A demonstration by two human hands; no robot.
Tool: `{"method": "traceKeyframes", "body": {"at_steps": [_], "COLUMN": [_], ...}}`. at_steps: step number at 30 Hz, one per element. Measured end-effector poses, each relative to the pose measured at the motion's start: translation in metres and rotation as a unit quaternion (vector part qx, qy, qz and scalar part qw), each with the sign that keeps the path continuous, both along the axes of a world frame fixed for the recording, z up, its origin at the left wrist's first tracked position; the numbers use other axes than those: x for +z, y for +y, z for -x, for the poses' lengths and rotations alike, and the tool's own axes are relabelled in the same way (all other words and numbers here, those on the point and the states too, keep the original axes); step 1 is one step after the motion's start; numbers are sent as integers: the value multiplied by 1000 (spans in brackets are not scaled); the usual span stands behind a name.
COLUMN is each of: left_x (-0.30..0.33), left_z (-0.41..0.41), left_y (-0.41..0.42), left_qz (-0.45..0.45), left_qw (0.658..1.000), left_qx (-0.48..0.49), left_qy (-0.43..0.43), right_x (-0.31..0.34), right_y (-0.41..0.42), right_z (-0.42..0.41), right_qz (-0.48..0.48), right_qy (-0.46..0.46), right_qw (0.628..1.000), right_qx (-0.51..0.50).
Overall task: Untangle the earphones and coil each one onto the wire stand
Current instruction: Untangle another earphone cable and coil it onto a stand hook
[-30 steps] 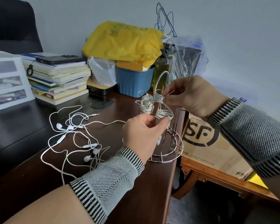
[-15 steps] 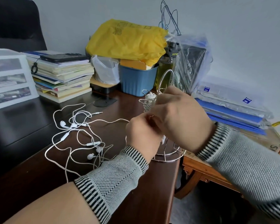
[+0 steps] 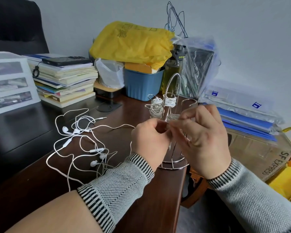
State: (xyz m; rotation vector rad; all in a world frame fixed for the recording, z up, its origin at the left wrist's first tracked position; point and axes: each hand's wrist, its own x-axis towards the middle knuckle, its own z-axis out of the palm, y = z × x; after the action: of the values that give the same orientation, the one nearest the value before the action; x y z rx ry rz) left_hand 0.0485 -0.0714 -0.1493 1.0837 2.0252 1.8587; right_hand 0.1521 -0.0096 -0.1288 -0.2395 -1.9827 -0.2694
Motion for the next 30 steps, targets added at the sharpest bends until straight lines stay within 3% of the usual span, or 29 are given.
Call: {"method": "traceKeyframes", "body": {"at_steps": [4,7,10,15,22,30], "left_x": [1,1,2,5,7,11], "left_z": [-3,-3,-3,-5,-6,-8], "left_y": [0,0,-1,-4,-4,-7], "left_qz": [-25,-31,-27,-32,-30,-43], "left_qw": [996,995,995,995,995,995], "left_qx": [-50,-64,-66,-65,-60,-57], "left_qy": [-63,-68,-66,-68,-68,-68], "right_x": [32,60,79,80,86,87], "right_y": [-2,7,20,34,44,46], "right_z": [8,10,6,1,-1,22], "right_qz": [146,310,381,356,383,257], "right_qy": [-50,-79,-106,-171,-255,-288], "right_qw": [988,946,916,916,884,920], "right_qx": [30,47,71,69,81,61]}}
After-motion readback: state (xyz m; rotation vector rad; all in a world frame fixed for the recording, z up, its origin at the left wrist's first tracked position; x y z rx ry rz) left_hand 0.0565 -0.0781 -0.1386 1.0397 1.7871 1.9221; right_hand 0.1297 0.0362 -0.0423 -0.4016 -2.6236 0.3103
